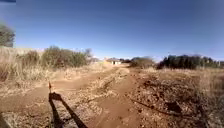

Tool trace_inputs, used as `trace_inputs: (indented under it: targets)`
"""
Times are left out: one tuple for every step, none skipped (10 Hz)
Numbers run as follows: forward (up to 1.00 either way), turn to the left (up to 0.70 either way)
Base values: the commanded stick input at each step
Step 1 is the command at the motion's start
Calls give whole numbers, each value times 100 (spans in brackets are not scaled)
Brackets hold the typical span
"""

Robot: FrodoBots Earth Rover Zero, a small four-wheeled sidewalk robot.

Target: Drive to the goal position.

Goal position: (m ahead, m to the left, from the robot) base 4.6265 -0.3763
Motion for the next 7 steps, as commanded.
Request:
trace_inputs:
  targets:
    - [50, 0]
    - [50, 0]
    - [50, 0]
    - [50, 0]
    - [50, 0]
    - [50, 0]
    - [50, 0]
